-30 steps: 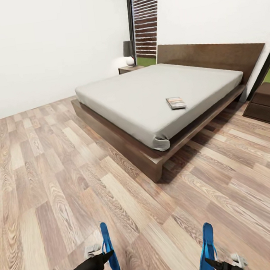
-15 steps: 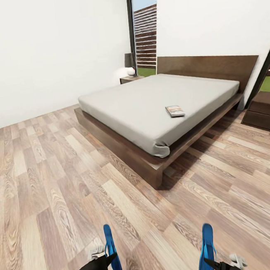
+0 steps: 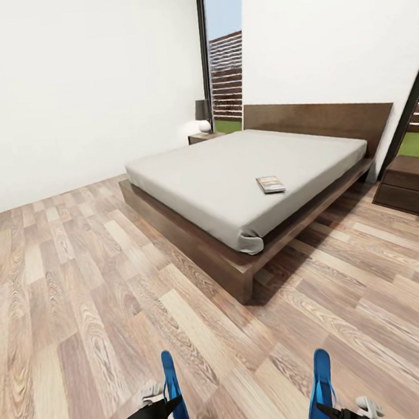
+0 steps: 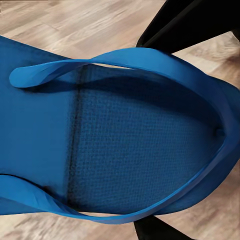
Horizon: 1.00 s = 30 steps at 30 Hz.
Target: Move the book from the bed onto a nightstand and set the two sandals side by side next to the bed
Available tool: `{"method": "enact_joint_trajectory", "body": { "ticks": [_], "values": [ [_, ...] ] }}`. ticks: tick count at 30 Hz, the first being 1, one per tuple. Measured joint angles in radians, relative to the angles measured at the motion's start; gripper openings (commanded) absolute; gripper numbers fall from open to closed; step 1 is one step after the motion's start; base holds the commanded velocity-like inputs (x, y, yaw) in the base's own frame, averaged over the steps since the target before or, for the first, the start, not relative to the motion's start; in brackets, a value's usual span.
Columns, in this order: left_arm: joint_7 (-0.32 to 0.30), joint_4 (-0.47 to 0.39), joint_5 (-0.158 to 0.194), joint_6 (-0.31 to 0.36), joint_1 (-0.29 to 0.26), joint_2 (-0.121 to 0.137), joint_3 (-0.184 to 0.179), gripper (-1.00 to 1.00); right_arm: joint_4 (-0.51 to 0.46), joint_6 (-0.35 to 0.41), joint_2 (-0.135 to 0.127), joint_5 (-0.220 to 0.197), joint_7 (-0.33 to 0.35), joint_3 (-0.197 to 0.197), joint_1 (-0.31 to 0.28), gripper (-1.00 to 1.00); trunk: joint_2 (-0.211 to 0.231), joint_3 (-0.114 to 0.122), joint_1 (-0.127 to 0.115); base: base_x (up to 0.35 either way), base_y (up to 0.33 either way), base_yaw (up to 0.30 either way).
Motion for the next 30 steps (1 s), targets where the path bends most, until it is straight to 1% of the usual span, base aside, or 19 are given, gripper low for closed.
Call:
{"method": "enact_joint_trajectory", "body": {
  "ticks": [28, 30],
  "values": [
    [0.000, 0.000, 0.000, 0.000, 0.000, 0.000, 0.000, -1.00, 0.000, 0.000, 0.000, 0.000, 0.000, 0.000, 0.000, -1.00, 0.007, 0.108, -0.013, 0.000, 0.000, -0.012],
    [0.001, 0.000, 0.000, 0.000, 0.000, 0.000, 0.000, -1.00, 0.000, 0.000, 0.000, 0.000, 0.000, 0.000, 0.000, -1.00, 0.020, 0.115, -0.020, 0.000, 0.000, 0.000]
  ]
}}
